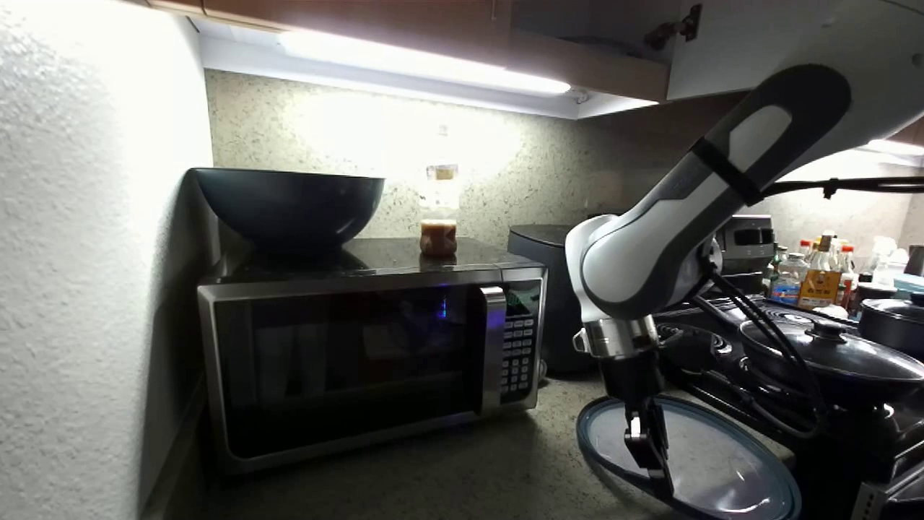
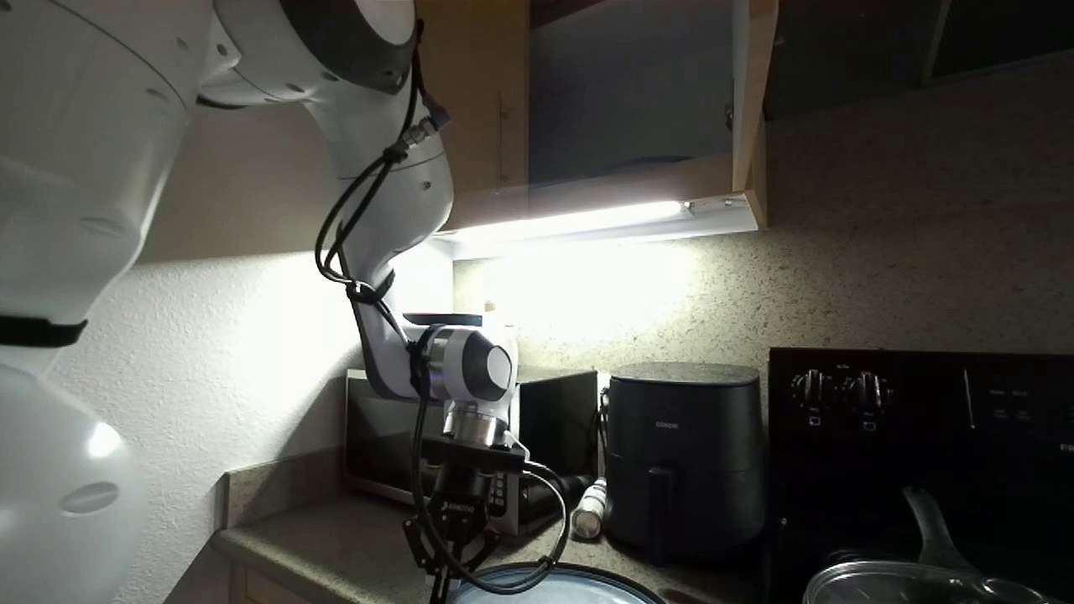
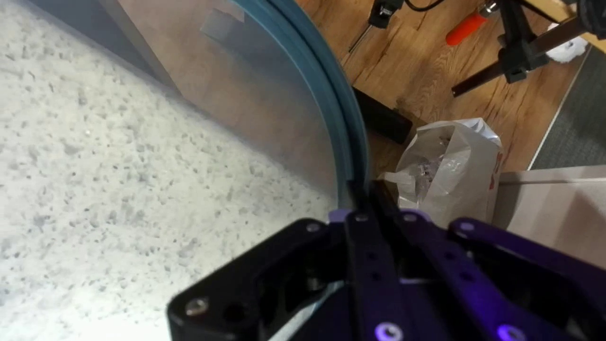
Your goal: Put the lid on the counter on the bottom shelf of the open cabinet
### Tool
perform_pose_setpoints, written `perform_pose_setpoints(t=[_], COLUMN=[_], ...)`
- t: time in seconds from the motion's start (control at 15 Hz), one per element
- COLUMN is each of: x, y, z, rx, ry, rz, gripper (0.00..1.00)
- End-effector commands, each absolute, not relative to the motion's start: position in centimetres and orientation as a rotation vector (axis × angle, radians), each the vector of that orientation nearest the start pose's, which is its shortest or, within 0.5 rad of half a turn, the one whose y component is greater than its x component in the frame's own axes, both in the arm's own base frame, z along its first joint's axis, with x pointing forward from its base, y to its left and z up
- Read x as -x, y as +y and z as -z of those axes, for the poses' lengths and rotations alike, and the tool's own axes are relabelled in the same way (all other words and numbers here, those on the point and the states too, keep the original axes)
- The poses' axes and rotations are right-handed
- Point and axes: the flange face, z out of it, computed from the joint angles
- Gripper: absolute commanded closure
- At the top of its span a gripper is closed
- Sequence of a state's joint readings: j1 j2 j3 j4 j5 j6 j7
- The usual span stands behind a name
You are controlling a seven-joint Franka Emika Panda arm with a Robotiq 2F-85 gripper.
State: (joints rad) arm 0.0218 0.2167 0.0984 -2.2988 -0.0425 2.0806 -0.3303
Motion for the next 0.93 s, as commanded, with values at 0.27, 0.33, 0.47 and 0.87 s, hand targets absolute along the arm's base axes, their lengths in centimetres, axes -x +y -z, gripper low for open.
perform_pose_setpoints(t=[0.27,0.33,0.47,0.87], x=[-46.1,-46.0,-46.2,-47.6], y=[4.4,4.4,4.6,5.2], z=[-25.4,-25.4,-25.0,-23.8], rx=[2.991,2.994,3.005,3.003], ry=[-0.521,-0.511,-0.528,-0.560], rz=[-0.584,-0.584,-0.590,-0.596], gripper=[0.89,0.82,0.44,0.07])
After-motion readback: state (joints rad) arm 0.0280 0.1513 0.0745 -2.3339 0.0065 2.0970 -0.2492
